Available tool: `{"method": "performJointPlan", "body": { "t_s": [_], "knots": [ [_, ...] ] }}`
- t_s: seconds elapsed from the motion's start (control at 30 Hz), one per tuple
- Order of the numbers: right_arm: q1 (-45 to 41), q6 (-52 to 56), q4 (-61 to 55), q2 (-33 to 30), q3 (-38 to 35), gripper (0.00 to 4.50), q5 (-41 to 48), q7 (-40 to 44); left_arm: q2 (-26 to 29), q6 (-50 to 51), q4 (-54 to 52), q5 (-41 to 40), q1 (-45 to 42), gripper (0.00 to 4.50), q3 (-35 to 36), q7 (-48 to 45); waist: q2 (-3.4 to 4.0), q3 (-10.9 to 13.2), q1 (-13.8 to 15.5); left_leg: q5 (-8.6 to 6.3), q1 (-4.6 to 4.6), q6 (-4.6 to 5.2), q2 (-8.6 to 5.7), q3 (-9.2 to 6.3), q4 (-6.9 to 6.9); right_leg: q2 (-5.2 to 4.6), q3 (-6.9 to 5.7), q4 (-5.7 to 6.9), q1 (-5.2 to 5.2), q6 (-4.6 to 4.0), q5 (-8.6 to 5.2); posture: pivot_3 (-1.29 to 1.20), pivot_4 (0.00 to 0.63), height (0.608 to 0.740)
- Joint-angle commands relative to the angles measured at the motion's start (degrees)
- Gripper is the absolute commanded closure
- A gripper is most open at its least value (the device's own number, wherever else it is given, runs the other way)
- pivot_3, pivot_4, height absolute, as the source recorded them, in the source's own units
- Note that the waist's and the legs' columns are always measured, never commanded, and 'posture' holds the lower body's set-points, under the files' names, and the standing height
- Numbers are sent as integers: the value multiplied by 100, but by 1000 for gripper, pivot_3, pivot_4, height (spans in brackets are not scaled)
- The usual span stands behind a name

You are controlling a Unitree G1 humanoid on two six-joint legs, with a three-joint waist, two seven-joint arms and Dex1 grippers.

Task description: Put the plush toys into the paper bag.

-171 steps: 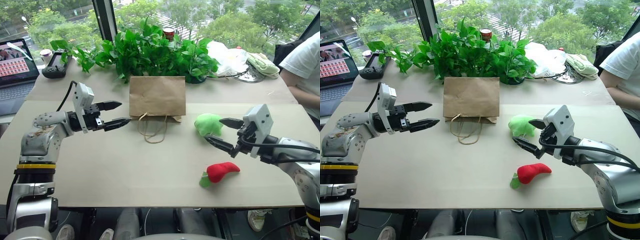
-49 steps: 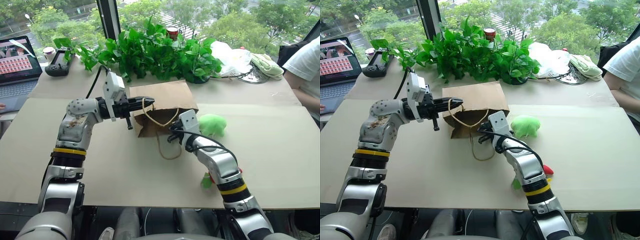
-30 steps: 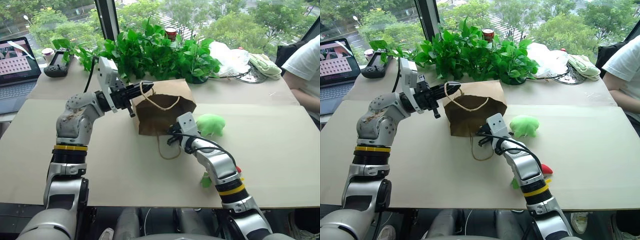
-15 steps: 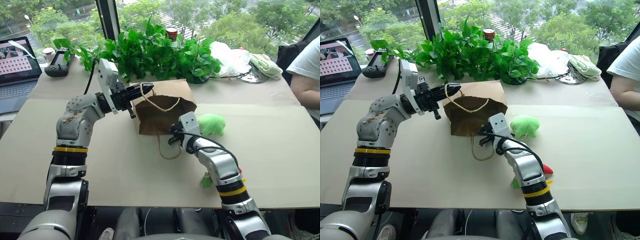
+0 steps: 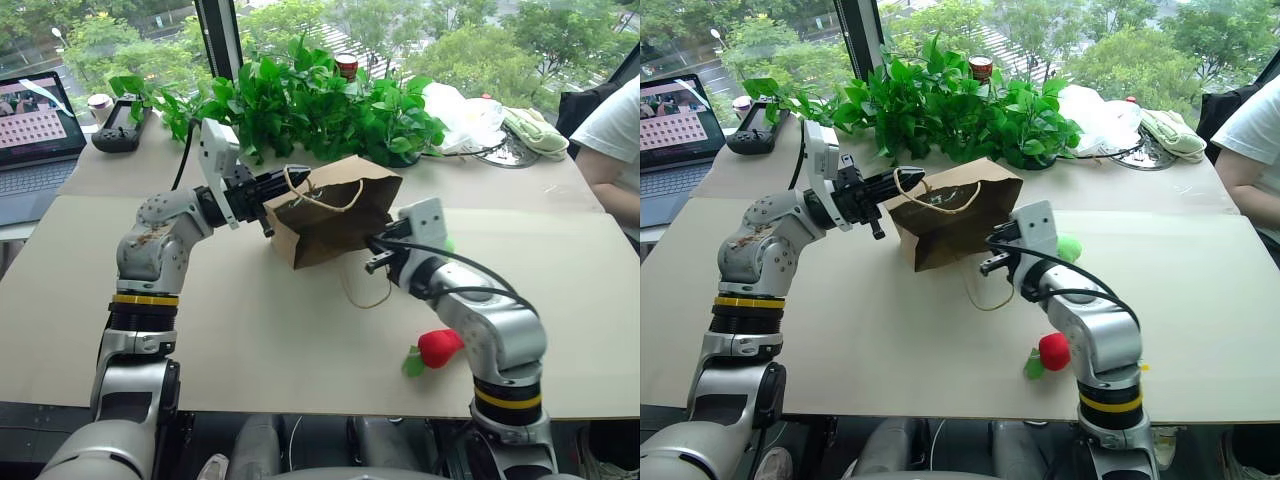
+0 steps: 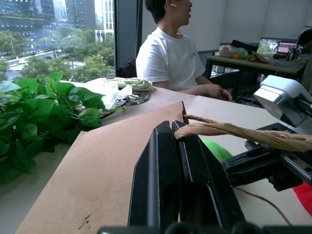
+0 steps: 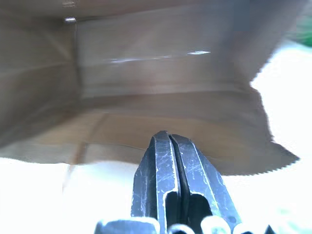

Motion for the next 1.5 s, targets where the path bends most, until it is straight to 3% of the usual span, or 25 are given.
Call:
{"method": "performJointPlan", "body": {
  "t_s": [0.03, 0.27, 0.3, 0.33, 0.6, 0.73, 0.93, 1.3, 1.5],
  "knots": [
    [-33, 178, -271, -301, -604, 3039, 117, -66, 42, -55, -54, -43, -53, 4500, 94, -25, 0, 0, 0, 0, 0, 0, 0, 0, 0, 0, 0, 0, 0, 0, 0, 0, 150, 740],
    [48, 141, 543, -518, -502, 711, -277, -417, 28, -55, -61, -50, -54, 4500, 82, -36, 0, 0, -28, 0, 2, 0, 0, 0, -2, 1, 1, 0, 0, 0, 0, 0, 150, 740],
    [46, 140, 623, -469, -483, 194, -297, -457, 27, -58, -61, -47, -53, 4500, 78, -40, 0, 0, -31, 0, 1, 0, 0, 0, -2, 1, 1, 0, -1, 0, 0, 0, 150, 740],
    [43, 118, 704, -411, -421, 35, -315, -490, 23, -58, -52, -46, -62, 4500, 78, -37, 0, 0, -32, 0, 1, 0, 0, 0, -2, 1, 2, 0, -1, 0, 0, 0, 150, 740],
    [-70, -94, 1329, 53, -281, 35, -406, -764, 16, -87, -9, -16, -97, 4500, 53, -63, 0, 0, -28, 0, 1, 0, -1, -2, -1, 0, 2, -1, 1, 0, 0, 0, 150, 740],
    [-8, -200, 1371, 13, -179, 980, -510, -778, 14, -96, -2, -10, -106, 4500, 52, -71, 0, 0, -36, 0, 1, 0, -1, -2, -2, 1, 2, 0, 0, 0, 0, 0, 150, 740],
    [59, -285, 1472, -135, -2, 3046, -637, -749, 12, -103, 9, -4, -113, 4500, 55, -74, 0, 0, -40, 0, 2, 0, -1, -2, -2, 0, 2, 0, 1, 1, 0, 0, 150, 740],
    [71, -350, 957, -664, -498, 3046, -497, -552, 5, -132, 74, 15, -149, 4500, 47, -79, 0, 0, -13, 0, 1, 0, -2, -2, -2, -1, 2, -2, 1, 1, -1, 0, 150, 740],
    [50, 302, -182, -1178, -1163, 3046, 286, 32, -14, -134, 97, 25, -148, 4500, 20, -96, 2, 1, -4, 0, -7, 0, -4, -6, -6, -1, 2, -6, -3, 4, -3, 0, 150, 740]
  ]
}}
